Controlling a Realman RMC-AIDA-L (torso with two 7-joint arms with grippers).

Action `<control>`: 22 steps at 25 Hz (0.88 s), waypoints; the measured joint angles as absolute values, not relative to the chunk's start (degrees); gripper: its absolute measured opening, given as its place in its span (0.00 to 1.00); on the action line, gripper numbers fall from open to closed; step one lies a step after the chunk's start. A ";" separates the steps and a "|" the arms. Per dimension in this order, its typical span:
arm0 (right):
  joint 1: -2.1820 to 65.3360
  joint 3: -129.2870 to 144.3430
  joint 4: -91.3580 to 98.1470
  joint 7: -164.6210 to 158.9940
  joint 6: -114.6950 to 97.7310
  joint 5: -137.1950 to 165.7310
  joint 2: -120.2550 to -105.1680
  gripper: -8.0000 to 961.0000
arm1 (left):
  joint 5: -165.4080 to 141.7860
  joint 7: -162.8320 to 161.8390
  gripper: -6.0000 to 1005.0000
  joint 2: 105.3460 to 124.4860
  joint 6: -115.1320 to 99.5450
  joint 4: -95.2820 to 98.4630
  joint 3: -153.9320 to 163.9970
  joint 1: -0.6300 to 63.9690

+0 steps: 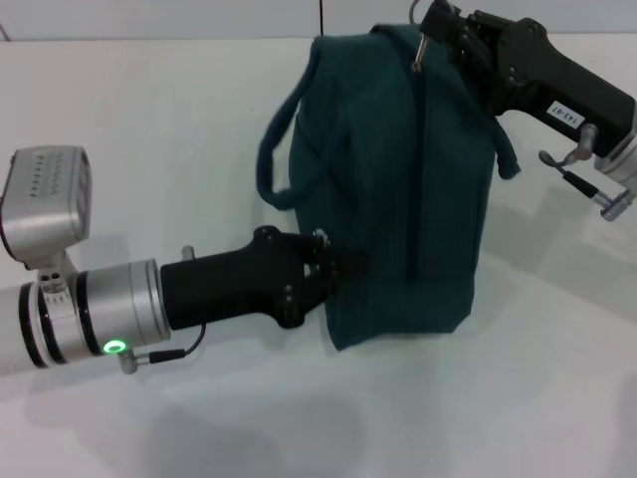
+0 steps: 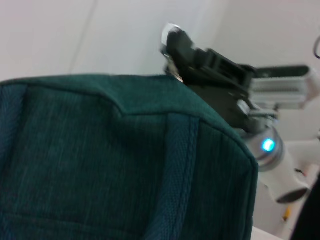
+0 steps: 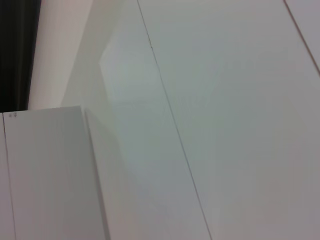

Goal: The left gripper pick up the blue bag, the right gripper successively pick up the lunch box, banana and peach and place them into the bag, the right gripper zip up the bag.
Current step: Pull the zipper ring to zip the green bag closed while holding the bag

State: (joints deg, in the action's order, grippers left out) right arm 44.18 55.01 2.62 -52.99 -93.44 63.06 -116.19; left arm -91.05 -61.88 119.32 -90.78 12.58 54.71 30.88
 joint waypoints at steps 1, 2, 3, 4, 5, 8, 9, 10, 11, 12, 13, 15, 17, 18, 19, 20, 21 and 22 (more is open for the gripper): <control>44.13 55.01 2.67 -53.01 -93.33 62.94 -116.19 0.03 | -91.11 -61.88 0.08 119.29 -91.09 12.87 55.52 30.79; 44.07 55.01 2.76 -53.04 -93.16 62.93 -116.19 0.03 | -91.12 -61.89 0.08 119.26 -91.42 13.33 56.37 30.61; 44.07 55.01 2.81 -53.05 -92.98 62.92 -116.19 0.03 | -91.14 -61.90 0.08 119.26 -91.72 13.73 57.00 30.43; 44.08 55.01 2.83 -53.05 -92.76 62.92 -116.19 0.03 | -91.18 -61.95 0.08 119.26 -92.12 14.31 57.89 30.18; 44.12 55.02 2.85 -53.07 -92.45 62.92 -116.19 0.03 | -91.22 -61.95 0.08 119.25 -92.55 14.70 58.62 30.04; 44.28 55.03 2.91 -53.40 -91.32 62.91 -116.19 0.04 | -91.61 -61.92 0.08 119.26 -93.60 15.17 60.15 29.87; 44.33 55.05 2.93 -53.52 -90.94 62.91 -116.19 0.04 | -92.06 -61.91 0.08 119.25 -93.93 15.19 60.41 29.86; 44.39 55.10 2.96 -53.59 -90.35 62.91 -116.19 0.04 | -92.59 -61.86 0.08 119.24 -94.20 15.22 60.49 29.86; 44.44 55.18 2.97 -53.61 -89.75 62.91 -116.19 0.04 | -93.21 -61.83 0.08 119.21 -94.46 15.23 60.52 29.86; 44.48 55.25 2.98 -53.61 -89.21 62.91 -116.19 0.04 | -93.83 -61.78 0.08 119.18 -94.78 15.25 60.55 29.86; 44.54 55.31 2.98 -53.61 -88.49 62.91 -116.19 0.04 | -94.37 -61.73 0.08 119.13 -95.04 15.26 60.57 29.86; 44.61 55.43 3.02 -53.62 -86.85 62.91 -116.19 0.04 | -95.28 -61.67 0.08 119.03 -95.48 15.27 60.59 29.83; 44.63 55.47 3.09 -53.60 -85.05 62.92 -116.19 0.04 | -95.77 -61.44 0.08 118.73 -96.06 15.29 60.59 29.51; 44.63 55.47 3.09 -53.60 -85.05 62.92 -116.19 0.04 | -95.77 -61.27 0.08 118.59 -96.37 15.31 60.54 29.20; 44.60 55.46 3.31 -53.35 -83.40 62.94 -116.19 0.04 | -95.67 -61.13 0.07 118.46 -96.58 15.37 60.44 28.88; 44.53 55.47 3.45 -53.25 -83.11 62.94 -116.19 0.04 | -95.48 -61.03 0.07 118.34 -96.73 15.47 60.30 28.53; 44.27 55.46 3.74 -53.19 -83.11 62.94 -116.19 0.04 | -94.97 -61.04 0.07 118.24 -96.73 15.77 60.06 27.97; 43.98 55.46 4.08 -53.14 -83.33 62.94 -116.19 0.04 | -94.53 -61.08 0.07 118.17 -96.53 16.09 59.64 27.45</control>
